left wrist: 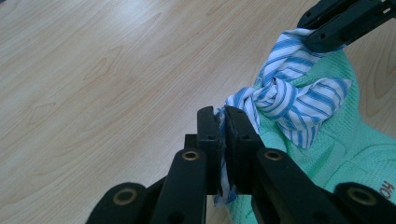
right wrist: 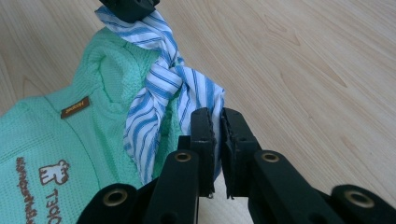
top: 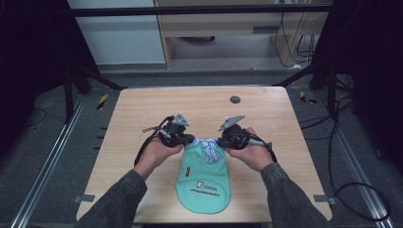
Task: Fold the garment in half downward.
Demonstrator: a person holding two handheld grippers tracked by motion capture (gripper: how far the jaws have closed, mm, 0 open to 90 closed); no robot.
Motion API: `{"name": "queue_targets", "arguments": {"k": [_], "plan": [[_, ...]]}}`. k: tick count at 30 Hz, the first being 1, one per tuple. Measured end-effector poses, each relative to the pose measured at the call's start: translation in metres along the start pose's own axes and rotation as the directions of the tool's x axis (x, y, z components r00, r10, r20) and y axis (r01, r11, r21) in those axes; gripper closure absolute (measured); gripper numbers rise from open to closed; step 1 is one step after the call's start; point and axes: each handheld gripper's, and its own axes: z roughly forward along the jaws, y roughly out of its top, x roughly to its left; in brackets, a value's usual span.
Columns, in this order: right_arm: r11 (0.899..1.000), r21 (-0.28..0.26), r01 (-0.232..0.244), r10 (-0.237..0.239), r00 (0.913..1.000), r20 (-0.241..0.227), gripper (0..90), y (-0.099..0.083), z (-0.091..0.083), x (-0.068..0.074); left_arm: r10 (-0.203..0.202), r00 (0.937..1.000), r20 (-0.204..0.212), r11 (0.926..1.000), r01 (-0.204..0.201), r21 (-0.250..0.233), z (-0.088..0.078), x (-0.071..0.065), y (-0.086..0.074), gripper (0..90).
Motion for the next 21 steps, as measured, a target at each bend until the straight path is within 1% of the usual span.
{"name": "queue_targets", "arguments": {"k": [4,7,10,12,14,18,21], "plan": [[1.000,-0.006,-0.001,0.001,1.0000,-0.009,84.1,0.002,0.000,-0.006,0.000,0.9999,0.013,1.0000,0.000,-0.004,0.001,0.007,0.005,85.5],[1.000,-0.010,0.001,-0.001,1.0000,-0.010,84.1,0.004,-0.002,-0.010,0.000,0.9998,0.022,0.9998,0.001,-0.018,-0.001,0.008,0.008,85.5],[1.000,-0.011,0.005,-0.005,0.9999,-0.010,84.1,0.005,-0.003,-0.012,0.011,0.9995,0.031,0.9998,-0.010,-0.015,0.000,0.010,0.010,85.5],[1.000,-0.007,0.005,-0.005,0.9999,-0.013,84.0,0.005,-0.003,-0.013,0.022,0.9993,0.029,0.9997,-0.022,-0.010,0.000,0.010,0.011,85.5],[1.000,-0.001,0.009,-0.009,0.9999,-0.010,84.0,0.007,-0.002,-0.014,0.025,0.9993,0.029,0.9996,-0.024,-0.013,-0.001,0.012,0.012,85.5],[1.000,-0.010,0.006,-0.006,1.0000,-0.001,84.0,0.012,-0.002,-0.016,0.014,0.9997,0.019,0.9997,-0.014,-0.018,-0.004,0.015,0.012,85.5],[1.000,-0.009,0.014,-0.014,0.9998,0.014,84.1,0.016,-0.002,-0.015,0.005,1.0000,0.006,0.9997,-0.004,-0.025,-0.008,0.014,0.012,85.5]]}}
